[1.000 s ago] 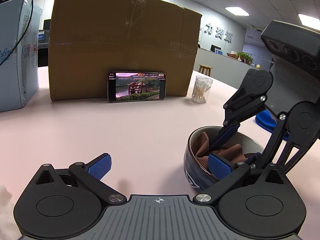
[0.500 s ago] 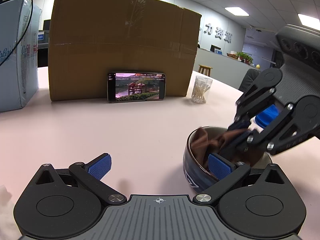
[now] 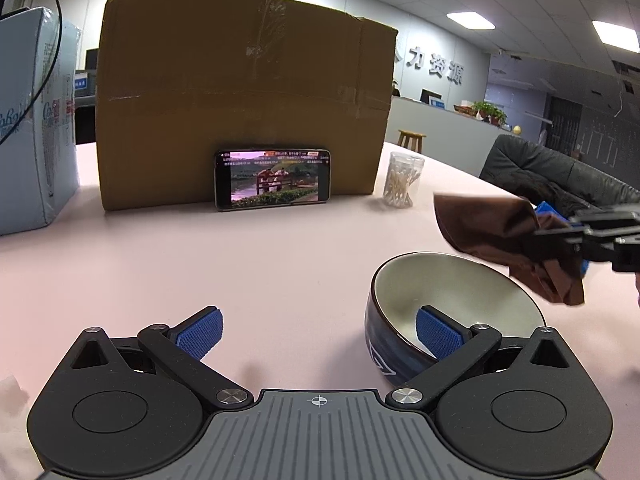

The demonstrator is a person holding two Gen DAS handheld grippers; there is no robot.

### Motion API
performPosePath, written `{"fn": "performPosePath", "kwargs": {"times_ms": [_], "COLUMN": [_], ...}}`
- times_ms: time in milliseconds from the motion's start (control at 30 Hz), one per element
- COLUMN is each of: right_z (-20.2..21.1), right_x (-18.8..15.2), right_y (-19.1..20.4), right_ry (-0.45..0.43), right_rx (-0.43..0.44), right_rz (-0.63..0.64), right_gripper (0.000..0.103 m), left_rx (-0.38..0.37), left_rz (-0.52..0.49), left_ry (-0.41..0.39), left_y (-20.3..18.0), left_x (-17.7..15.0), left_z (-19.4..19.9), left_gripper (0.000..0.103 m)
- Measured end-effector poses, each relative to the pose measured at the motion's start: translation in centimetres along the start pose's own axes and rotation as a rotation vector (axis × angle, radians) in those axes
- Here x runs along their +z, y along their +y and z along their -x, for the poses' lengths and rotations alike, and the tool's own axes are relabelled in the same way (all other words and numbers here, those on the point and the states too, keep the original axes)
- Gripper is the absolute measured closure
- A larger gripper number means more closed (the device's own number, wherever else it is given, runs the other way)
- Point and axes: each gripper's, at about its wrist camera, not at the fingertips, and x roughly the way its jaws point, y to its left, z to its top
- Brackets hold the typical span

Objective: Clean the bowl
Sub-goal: 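Move the brown cloth to the bowl's outer wall with the right gripper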

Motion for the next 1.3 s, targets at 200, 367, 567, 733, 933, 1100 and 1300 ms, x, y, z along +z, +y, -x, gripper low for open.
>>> {"fn": "performPosePath", "kwargs": {"times_ms": [200,367,567,733,933,1100,1300], "right_z": [0.4,0.5,0.8,0.8,0.1,0.1,0.9], "right_x": [-3.5,-3.8,-4.2,-4.6,-4.9,-4.8,-4.7], "right_y": [0.1,0.9,1.8,3.0,4.5,4.3,2.8], "right_ry": [0.019,0.021,0.039,0.067,0.111,0.106,0.071], "right_rx": [-0.059,-0.035,0.006,0.058,0.127,0.115,0.011], "right_rz": [-0.151,-0.145,-0.183,-0.175,-0.159,-0.198,-0.273], "right_gripper": [0.087,0.087,0.087,0.087,0.087,0.086,0.086], "left_rx": [-0.001,-0.002,-0.005,-0.003,-0.004,-0.006,-0.01], "left_rz": [0.001,0.001,-0.003,-0.005,-0.006,-0.003,-0.009], "left_ry": [0.001,0.001,0.004,0.003,0.003,0.005,0.009], "left_y": [0.0,0.0,-0.1,-0.2,-0.2,-0.2,-0.4], "left_x": [0.0,0.0,0.0,0.0,-0.1,-0.1,-0.1], "left_z": [0.0,0.1,0.1,0.0,0.0,0.1,0.0], "left_gripper": [0.0,0.0,0.0,0.0,0.0,0.0,0.0]}}
